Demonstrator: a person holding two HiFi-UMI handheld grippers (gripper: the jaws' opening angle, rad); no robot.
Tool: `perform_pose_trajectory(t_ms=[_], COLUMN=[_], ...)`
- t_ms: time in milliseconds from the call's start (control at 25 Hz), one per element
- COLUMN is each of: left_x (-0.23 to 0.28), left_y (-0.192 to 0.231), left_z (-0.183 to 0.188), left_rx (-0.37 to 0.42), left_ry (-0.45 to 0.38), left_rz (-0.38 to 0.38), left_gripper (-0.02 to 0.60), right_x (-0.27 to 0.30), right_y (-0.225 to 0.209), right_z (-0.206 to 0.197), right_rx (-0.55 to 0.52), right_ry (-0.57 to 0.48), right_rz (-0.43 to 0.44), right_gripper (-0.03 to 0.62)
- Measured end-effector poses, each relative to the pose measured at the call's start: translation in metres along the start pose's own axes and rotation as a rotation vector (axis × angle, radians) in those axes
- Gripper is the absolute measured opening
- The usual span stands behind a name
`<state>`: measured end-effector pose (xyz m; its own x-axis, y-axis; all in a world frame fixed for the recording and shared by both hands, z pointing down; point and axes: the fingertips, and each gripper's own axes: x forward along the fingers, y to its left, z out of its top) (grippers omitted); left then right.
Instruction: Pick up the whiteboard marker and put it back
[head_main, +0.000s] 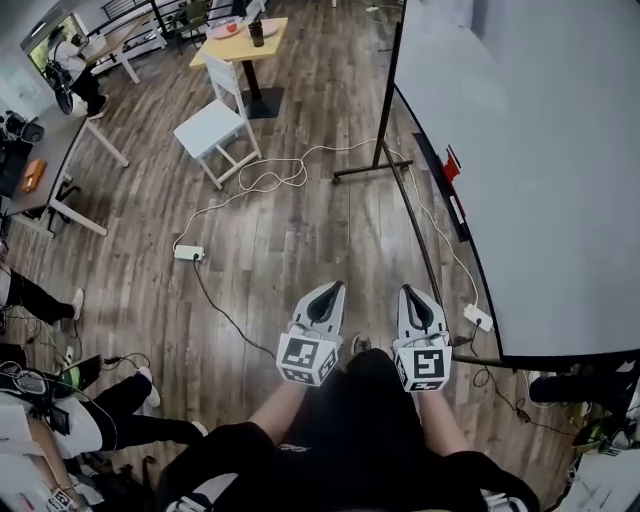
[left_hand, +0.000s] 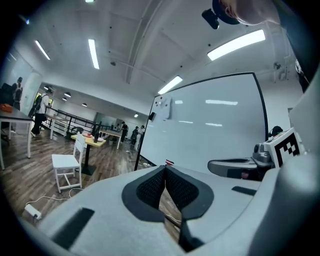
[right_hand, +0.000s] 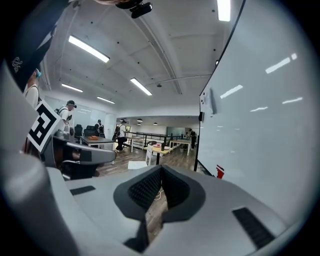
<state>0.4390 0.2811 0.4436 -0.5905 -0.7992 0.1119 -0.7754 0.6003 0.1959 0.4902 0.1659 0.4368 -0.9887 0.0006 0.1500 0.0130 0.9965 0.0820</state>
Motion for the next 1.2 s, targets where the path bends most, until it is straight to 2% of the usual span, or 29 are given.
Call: perform_pose_trajectory(t_ms=[240, 560, 760, 840, 920, 1040, 1200], left_x=[0.047, 0.146, 0.199, 0.22, 0.239, 0.264, 0.297], left_y=[0.007, 0.031, 0.028, 0.024, 0.012, -0.007, -0.02], left_z=[-0.008, 0.031, 0.012, 0.0, -0.01, -0.022, -0.057], left_rx=[-0.016, 0.066, 0.121, 0.101, 0.082, 0.105, 0.172], left_ry=[0.026, 0.049, 0.187, 0.216, 0.246, 0.297, 0.44], left_rz=[-0.023, -0.04, -0.08, -0.088, -0.127, -0.211, -0.311], left_gripper=[0.008, 0.008, 0.008, 0.008, 0.008, 0.008, 0.008], right_x=[0.043, 0.123, 0.143, 0.151, 0.15, 0.148, 0.149], right_y=[-0.036, -0.089, -0.125, -0.145, -0.165, -0.188, -0.218], right_z=[-0.01, 0.01, -0.006, -0.021, -0.035, -0.052, -0.077], right_rx=[0.005, -0.007, 0.01, 0.007, 0.012, 0.016, -0.019], right_ry=[0.03, 0.007, 0.069, 0.12, 0.172, 0.229, 0.325], right_rz=[-0.017, 0.012, 0.022, 0.01, -0.022, -0.084, -0.191], right_gripper=[0.003, 0.003, 0.003, 0.003, 0.003, 0.003, 0.003])
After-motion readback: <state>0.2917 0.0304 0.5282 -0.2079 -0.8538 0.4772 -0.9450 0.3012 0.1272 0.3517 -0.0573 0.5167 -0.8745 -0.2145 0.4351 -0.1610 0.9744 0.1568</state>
